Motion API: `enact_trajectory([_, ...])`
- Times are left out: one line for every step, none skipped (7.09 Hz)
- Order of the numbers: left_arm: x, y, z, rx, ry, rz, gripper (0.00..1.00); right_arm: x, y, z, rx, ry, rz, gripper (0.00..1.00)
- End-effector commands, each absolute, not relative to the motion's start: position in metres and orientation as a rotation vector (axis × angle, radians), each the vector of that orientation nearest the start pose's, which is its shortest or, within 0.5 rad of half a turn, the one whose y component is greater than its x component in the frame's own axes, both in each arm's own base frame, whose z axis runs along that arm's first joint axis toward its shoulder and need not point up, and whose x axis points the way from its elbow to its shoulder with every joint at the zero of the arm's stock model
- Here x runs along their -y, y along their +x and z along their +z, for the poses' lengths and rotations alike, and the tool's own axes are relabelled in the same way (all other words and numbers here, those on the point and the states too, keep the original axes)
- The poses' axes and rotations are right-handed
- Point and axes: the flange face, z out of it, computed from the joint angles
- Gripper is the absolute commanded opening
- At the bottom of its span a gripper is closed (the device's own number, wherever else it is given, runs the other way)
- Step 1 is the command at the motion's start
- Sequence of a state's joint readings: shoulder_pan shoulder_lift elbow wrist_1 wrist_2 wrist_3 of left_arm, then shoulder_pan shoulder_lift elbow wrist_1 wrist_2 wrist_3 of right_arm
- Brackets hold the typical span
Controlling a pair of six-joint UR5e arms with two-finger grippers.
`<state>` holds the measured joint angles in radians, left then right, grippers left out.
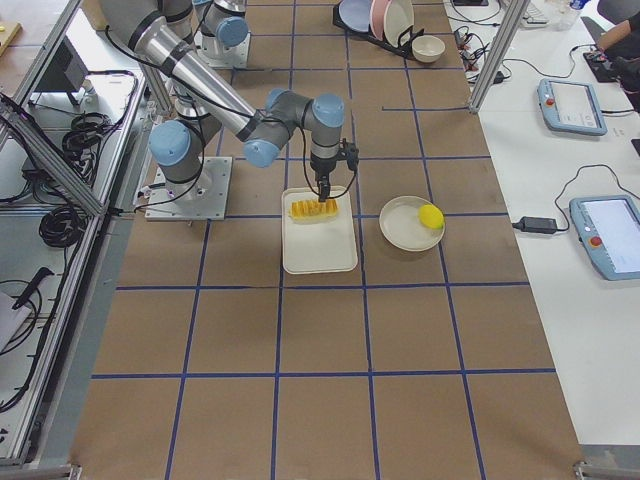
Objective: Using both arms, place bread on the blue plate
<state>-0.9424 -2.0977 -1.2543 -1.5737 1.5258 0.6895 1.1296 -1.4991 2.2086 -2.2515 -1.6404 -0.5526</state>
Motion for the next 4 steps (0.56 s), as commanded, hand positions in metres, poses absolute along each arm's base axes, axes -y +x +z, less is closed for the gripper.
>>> enact_trajectory([0.664, 0.304, 0.264, -3.336, 0.127, 0.282, 0.99, 0.438, -0.087, 0.207, -3.173, -0.175, 0.113, 0.86])
enact_trajectory([0.67, 0.304, 0.237, -3.352, 0.131, 0.331, 0.98, 0.44, -0.093, 0.195, -3.162, -0.183, 0.13, 0.86])
enact_trajectory([0.668, 0.303, 0.216, -3.368, 0.127, 0.381, 0.95, 0.438, -0.092, 0.192, -3.158, -0.183, 0.141, 0.86])
enact_trajectory([0.669, 0.3, 0.209, -3.379, 0.115, 0.395, 0.89, 0.433, -0.09, 0.187, -3.15, -0.183, 0.159, 0.86])
